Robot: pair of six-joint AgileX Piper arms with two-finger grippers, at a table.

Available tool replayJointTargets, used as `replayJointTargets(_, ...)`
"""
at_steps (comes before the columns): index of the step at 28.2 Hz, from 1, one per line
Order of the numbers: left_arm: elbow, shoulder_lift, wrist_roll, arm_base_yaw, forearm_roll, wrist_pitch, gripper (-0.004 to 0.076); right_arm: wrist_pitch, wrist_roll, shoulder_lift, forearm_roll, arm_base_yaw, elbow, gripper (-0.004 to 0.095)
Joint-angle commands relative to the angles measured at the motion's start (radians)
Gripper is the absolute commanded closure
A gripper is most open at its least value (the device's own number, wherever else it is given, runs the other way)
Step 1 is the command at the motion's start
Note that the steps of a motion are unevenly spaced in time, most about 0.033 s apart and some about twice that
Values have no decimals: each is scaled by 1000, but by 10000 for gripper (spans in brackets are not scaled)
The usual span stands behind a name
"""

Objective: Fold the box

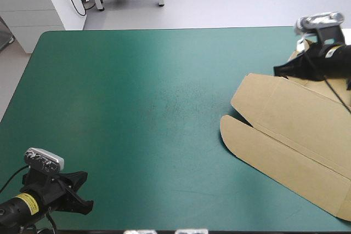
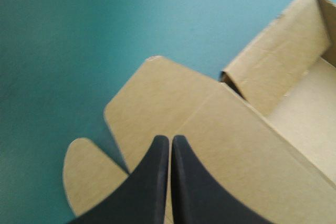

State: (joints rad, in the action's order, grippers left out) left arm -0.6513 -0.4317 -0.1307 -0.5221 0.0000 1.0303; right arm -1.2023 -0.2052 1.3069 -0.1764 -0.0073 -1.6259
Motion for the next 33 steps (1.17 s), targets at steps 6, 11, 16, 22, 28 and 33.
replayJointTargets(6, -23, 105, 80, -5, 32, -138, 731, 293, -46, -444, 39, 208, 448, 910)
replayJointTargets(11, -23, 190, 98, -5, 45, -138, 731, 472, -27, -734, 78, 208, 708, 910)
replayJointTargets(16, -23, 257, 120, -5, 46, -138, 731, 534, -5, -960, 94, 208, 886, 910)
replayJointTargets(22, 38, 287, 131, -5, 33, -154, 731, 525, 7, -1152, 94, 208, 995, 910)
replayJointTargets(28, 93, 291, 131, -5, -5, -157, 731, 495, 79, -1250, 94, 208, 1047, 910)
replayJointTargets(33, 143, 291, 182, -5, -23, -189, 731, 462, 93, -1324, 118, 208, 1131, 910)
